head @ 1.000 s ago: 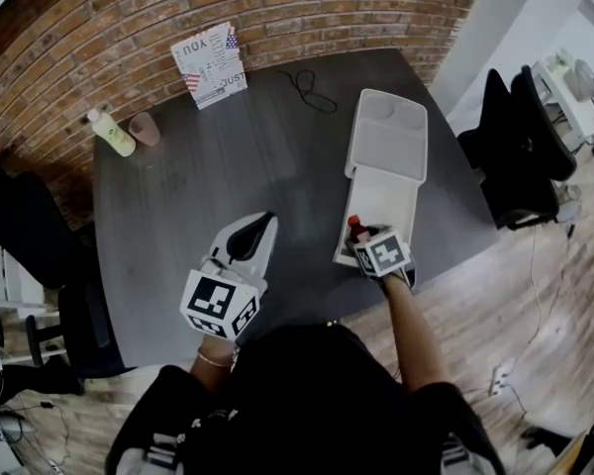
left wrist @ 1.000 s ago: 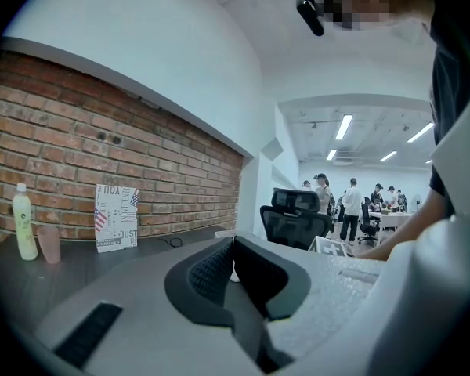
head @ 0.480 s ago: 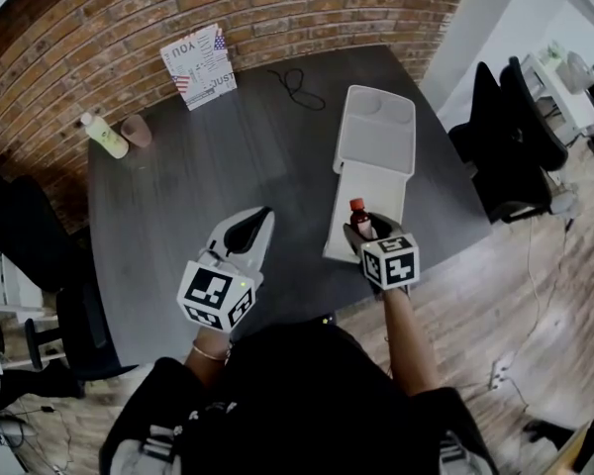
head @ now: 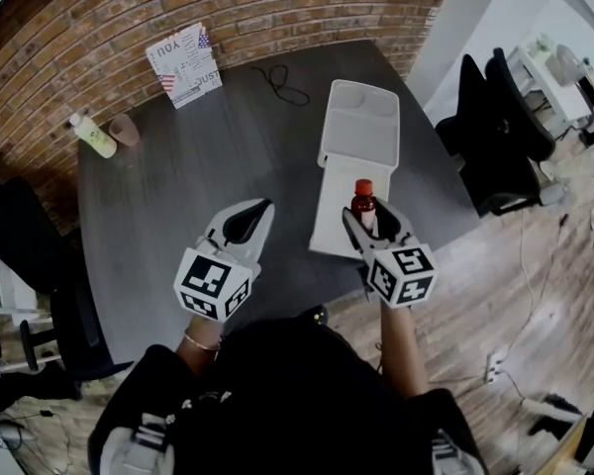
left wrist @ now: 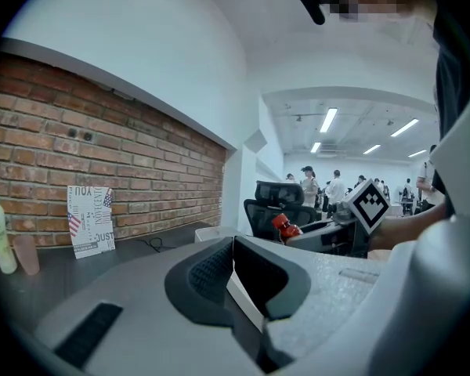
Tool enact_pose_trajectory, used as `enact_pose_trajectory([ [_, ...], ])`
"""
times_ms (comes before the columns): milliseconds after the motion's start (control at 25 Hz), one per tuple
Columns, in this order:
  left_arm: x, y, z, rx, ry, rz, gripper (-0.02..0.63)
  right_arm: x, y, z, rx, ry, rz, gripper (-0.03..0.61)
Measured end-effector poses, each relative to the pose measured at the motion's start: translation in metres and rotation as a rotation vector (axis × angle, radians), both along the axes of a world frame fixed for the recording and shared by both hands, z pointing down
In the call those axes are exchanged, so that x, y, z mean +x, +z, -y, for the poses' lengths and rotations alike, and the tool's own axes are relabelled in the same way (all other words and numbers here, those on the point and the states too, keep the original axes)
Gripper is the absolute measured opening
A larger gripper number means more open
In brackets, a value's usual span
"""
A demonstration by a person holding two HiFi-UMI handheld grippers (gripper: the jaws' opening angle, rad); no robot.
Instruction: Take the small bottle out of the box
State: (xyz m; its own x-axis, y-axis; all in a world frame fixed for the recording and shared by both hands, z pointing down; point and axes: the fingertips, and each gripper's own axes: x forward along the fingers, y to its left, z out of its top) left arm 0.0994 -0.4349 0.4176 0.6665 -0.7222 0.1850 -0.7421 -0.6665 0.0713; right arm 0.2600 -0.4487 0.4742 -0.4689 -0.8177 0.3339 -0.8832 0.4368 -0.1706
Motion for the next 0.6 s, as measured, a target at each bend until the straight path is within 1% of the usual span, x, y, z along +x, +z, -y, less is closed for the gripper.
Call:
enact_pose_trajectory([
  [120, 0.004, -0.001, -0.001, 0.001, 0.012, 0.006, 0.005, 0.003, -0.022, -0.007, 0.063, 0.020, 0.046, 0.225],
  [200, 0.005, 0.000, -0.002, 0.002, 0.015, 0.011, 0.005, 0.002, -0.034, -0.011, 0.089, 0.017, 0.065, 0.225],
  [400, 0.005, 0.001, -0.002, -0.004, 0.017, 0.017, 0.005, -0.003, -0.050, -0.015, 0.123, 0.000, 0.072, 0.225],
  [600, 0.002, -0.001, -0.003, -0.002, 0.010, 0.012, 0.005, -0.007, -0.056, -0.016, 0.136, -0.009, 0.073, 0.225],
])
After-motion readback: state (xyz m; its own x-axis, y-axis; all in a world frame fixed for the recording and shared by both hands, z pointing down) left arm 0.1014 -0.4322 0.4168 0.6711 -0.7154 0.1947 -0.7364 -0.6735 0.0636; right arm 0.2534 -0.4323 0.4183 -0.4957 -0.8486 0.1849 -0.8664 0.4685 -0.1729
